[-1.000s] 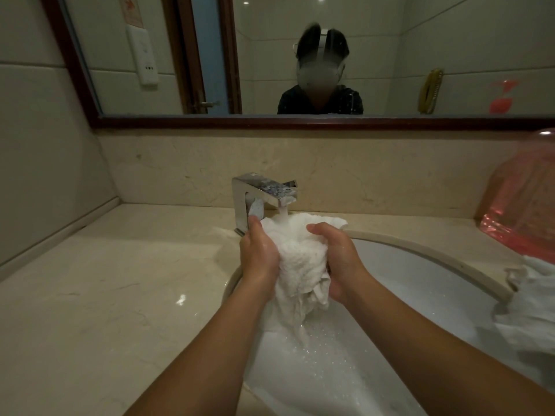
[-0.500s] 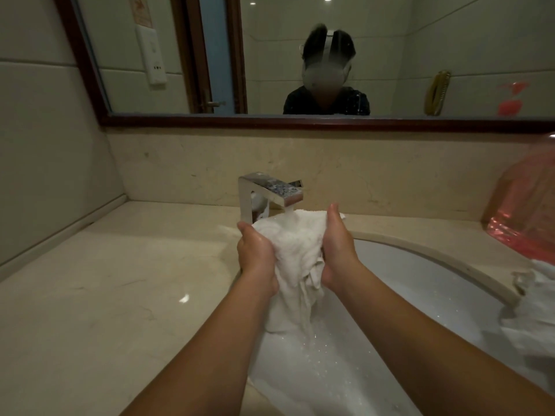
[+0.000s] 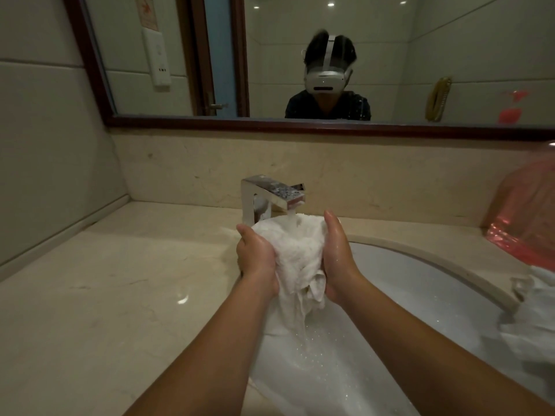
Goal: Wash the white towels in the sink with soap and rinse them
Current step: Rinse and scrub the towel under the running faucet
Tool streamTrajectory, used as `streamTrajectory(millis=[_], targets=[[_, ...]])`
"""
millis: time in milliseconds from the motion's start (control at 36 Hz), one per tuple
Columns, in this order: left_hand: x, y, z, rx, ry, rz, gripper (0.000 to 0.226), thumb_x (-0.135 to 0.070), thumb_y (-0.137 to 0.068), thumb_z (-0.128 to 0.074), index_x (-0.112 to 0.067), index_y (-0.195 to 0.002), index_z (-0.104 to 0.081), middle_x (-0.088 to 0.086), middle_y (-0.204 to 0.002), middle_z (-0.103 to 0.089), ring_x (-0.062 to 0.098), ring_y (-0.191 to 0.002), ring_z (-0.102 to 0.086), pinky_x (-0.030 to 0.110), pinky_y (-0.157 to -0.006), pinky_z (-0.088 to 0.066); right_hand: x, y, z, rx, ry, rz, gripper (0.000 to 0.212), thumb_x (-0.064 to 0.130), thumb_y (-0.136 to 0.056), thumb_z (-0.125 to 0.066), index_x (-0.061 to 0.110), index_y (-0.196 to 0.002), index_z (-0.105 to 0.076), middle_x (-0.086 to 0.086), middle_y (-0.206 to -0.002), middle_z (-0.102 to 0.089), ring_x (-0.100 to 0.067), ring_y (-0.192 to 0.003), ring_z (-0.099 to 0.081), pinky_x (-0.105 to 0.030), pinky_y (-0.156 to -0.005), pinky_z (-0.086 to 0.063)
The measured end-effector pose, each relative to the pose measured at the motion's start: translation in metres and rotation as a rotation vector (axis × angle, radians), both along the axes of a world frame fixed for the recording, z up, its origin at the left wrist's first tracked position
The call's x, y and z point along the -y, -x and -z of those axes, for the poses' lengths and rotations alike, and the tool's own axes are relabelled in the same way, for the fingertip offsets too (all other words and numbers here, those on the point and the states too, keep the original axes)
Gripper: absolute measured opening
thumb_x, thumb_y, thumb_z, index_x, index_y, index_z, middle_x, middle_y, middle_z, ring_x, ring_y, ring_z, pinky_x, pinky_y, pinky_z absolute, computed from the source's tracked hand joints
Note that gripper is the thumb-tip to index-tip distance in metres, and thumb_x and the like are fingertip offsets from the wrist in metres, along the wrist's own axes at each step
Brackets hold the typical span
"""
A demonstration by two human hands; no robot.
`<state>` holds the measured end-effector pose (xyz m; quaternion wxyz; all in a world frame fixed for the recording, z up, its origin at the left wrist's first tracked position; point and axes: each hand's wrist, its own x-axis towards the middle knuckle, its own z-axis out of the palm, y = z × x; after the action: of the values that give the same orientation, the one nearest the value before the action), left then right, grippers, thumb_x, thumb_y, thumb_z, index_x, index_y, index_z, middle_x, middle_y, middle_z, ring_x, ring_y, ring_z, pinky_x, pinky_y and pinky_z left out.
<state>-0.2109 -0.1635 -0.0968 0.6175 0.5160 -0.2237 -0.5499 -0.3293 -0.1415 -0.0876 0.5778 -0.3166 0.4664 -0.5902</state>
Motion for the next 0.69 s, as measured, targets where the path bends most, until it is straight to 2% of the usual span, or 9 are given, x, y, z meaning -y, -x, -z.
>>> streamTrajectory(millis=[56,111,222,278,444,583,694], targets=[[-0.002,0.001,-0.001,0.017,0.014,0.006,0.105,-0.087,-0.074,-0.018,-0.018,-0.135,-0.068,0.010,-0.125,-0.074,0.037,-0.116,-0.069,0.054,-0.106,-0.054,0.005,0.002,0.007,-0.011,-0.020,0.035,0.106,0.092,-0.060,-0.066,0.024,-0.141,-0.062,-0.011,-0.130,-0.074,-0.034,-0.115,-0.074,-0.054,-0.105,-0.056],[-0.002,0.003,-0.001,0.042,0.025,0.012,0.107,-0.088,-0.072,-0.016,-0.019,-0.135,-0.068,0.009,-0.125,-0.074,0.036,-0.117,-0.069,0.054,-0.106,-0.054,0.005,0.002,0.008,-0.027,-0.021,0.074,0.103,0.091,-0.063,-0.061,0.025,-0.142,-0.061,-0.008,-0.129,-0.074,-0.031,-0.114,-0.074,-0.053,-0.103,-0.057],[0.007,0.005,0.010,0.072,0.039,0.010,0.126,-0.100,-0.053,-0.013,-0.021,-0.135,-0.068,0.008,-0.127,-0.074,0.036,-0.119,-0.068,0.055,-0.107,-0.053,0.003,0.003,0.009,-0.011,-0.025,0.092,0.104,0.092,-0.065,-0.056,0.029,-0.147,-0.057,-0.006,-0.131,-0.073,-0.030,-0.115,-0.074,-0.052,-0.103,-0.057],[0.009,0.005,0.013,0.079,0.036,0.012,0.129,-0.100,-0.050,-0.013,-0.021,-0.135,-0.068,0.008,-0.128,-0.074,0.036,-0.120,-0.067,0.055,-0.107,-0.053,0.002,0.003,0.009,-0.006,-0.021,0.092,0.105,0.092,-0.065,-0.057,0.028,-0.147,-0.057,-0.007,-0.131,-0.073,-0.030,-0.114,-0.074,-0.053,-0.103,-0.058],[0.000,0.006,0.004,0.071,0.044,-0.012,0.127,-0.097,-0.052,-0.013,-0.019,-0.136,-0.067,0.010,-0.129,-0.073,0.037,-0.122,-0.066,0.056,-0.108,-0.052,-0.002,0.001,0.004,-0.011,-0.014,0.110,0.108,0.093,-0.063,-0.057,0.027,-0.148,-0.056,-0.008,-0.133,-0.072,-0.031,-0.117,-0.073,-0.053,-0.104,-0.057],[-0.009,0.007,-0.007,0.086,0.068,-0.026,0.113,-0.092,-0.070,-0.015,-0.019,-0.141,-0.064,0.009,-0.135,-0.070,0.036,-0.127,-0.063,0.055,-0.113,-0.049,-0.001,0.000,0.004,-0.013,0.029,0.131,0.107,0.096,-0.061,-0.062,0.031,-0.146,-0.058,-0.004,-0.139,-0.069,-0.029,-0.124,-0.069,-0.054,-0.111,-0.052],[-0.006,0.007,-0.002,0.109,0.117,-0.044,0.125,-0.105,-0.056,-0.016,-0.027,-0.142,-0.064,0.004,-0.136,-0.070,0.034,-0.130,-0.063,0.057,-0.113,-0.047,-0.010,-0.005,-0.013,-0.012,0.126,0.180,0.085,0.083,-0.072,-0.058,0.027,-0.135,-0.065,-0.006,-0.126,-0.076,-0.028,-0.117,-0.073,-0.053,-0.106,-0.056]])
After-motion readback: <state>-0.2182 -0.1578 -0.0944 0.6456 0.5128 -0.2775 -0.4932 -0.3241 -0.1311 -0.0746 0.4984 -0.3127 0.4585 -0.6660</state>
